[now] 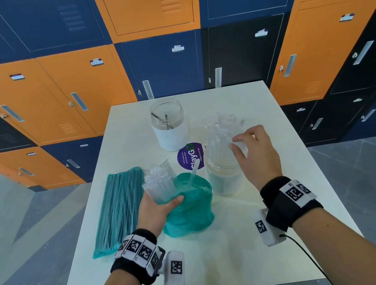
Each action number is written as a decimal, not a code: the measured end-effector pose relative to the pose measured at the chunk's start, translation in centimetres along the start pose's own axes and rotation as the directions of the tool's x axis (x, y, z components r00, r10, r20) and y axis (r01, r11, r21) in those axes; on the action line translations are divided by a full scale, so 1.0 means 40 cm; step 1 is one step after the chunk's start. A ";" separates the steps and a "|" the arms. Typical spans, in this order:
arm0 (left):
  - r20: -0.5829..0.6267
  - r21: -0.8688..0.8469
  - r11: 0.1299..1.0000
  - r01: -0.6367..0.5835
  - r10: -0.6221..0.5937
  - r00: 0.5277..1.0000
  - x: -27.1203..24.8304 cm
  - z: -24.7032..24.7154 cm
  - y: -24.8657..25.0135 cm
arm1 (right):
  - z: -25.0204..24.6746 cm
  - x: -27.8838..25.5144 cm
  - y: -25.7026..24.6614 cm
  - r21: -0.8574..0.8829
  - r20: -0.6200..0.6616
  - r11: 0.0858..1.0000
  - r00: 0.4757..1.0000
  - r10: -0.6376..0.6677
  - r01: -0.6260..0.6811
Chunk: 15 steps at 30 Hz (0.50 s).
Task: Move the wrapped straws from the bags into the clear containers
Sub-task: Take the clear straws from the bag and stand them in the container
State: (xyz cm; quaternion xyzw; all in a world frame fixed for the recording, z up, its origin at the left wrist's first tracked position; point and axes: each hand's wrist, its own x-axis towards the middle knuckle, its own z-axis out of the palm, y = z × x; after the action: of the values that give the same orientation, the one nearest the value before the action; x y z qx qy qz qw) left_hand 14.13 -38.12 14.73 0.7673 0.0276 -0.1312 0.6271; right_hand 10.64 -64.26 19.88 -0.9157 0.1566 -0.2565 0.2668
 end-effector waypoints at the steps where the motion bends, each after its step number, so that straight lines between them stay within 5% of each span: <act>1: 0.002 0.005 1.000 -0.002 0.002 1.000 0.000 0.000 0.000 | -0.004 -0.001 -0.010 -0.050 -0.064 0.998 0.998 -0.028 0.025; 4: 0.002 0.005 1.000 0.003 -0.003 1.000 0.004 -0.001 -0.005 | -0.012 -0.008 -0.053 -0.053 -0.192 0.984 0.965 -0.177 0.170; 7: 0.004 0.016 1.000 -0.002 0.002 1.000 0.007 -0.003 -0.007 | 0.012 -0.026 -0.097 0.197 -0.011 0.956 0.975 -0.220 0.218; 11: 0.031 0.003 1.000 0.008 -0.008 0.999 0.010 -0.001 -0.009 | 0.082 -0.051 -0.124 0.314 0.328 0.949 0.941 -0.081 -0.028; 15: 0.051 0.002 1.000 0.013 -0.013 0.999 0.002 0.003 -0.001 | 0.125 -0.053 -0.141 0.383 0.522 0.890 0.853 0.013 -0.249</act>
State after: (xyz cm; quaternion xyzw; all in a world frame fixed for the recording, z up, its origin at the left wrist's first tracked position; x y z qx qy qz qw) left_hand 14.18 -38.22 14.64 0.7639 0.0167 -0.1548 0.6262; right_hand 12.49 -56.77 18.63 -0.8535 0.0832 -0.0165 0.5141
